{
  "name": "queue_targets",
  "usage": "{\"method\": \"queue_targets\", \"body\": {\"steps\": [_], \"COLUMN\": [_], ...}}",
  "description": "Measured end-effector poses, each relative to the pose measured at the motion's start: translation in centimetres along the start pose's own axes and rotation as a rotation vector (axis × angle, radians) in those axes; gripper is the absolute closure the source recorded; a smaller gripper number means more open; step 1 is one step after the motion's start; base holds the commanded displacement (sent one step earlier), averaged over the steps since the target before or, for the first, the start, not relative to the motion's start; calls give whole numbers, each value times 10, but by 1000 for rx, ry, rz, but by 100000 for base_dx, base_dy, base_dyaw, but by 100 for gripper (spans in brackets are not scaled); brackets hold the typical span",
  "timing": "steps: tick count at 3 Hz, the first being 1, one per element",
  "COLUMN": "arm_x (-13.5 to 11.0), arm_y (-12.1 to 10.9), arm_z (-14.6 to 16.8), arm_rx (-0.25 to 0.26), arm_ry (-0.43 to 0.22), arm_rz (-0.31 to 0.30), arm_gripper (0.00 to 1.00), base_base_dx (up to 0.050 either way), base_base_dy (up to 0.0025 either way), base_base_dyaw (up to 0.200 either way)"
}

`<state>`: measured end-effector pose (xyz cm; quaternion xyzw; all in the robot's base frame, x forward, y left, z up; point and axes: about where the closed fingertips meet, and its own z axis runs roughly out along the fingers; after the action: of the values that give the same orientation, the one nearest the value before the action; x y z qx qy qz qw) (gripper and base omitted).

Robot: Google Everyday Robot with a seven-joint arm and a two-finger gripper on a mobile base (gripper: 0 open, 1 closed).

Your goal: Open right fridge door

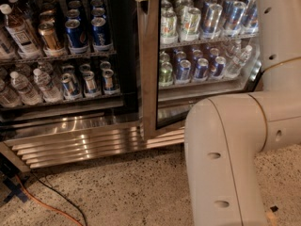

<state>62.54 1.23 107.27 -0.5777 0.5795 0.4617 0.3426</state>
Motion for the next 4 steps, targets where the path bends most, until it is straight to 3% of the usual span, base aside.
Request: {"method": "queue_targets", "body": {"steps": [1,2,3,4], "arm_x": [-17,-54,-91,-98], "arm_y": [16,70,110,104], "arm_z": [-41,-91,-118,-126], "arm_rx": [181,437,691,786], "arm_ry": [74,198,262,230], "arm_rz": [80,191,277,345], "arm_gripper": [11,0,0,0], "base_base_dx": [0,0,0,0], "base_base_dy": [0,0,0,0], "base_base_dyaw": [0,0,0,0]}}
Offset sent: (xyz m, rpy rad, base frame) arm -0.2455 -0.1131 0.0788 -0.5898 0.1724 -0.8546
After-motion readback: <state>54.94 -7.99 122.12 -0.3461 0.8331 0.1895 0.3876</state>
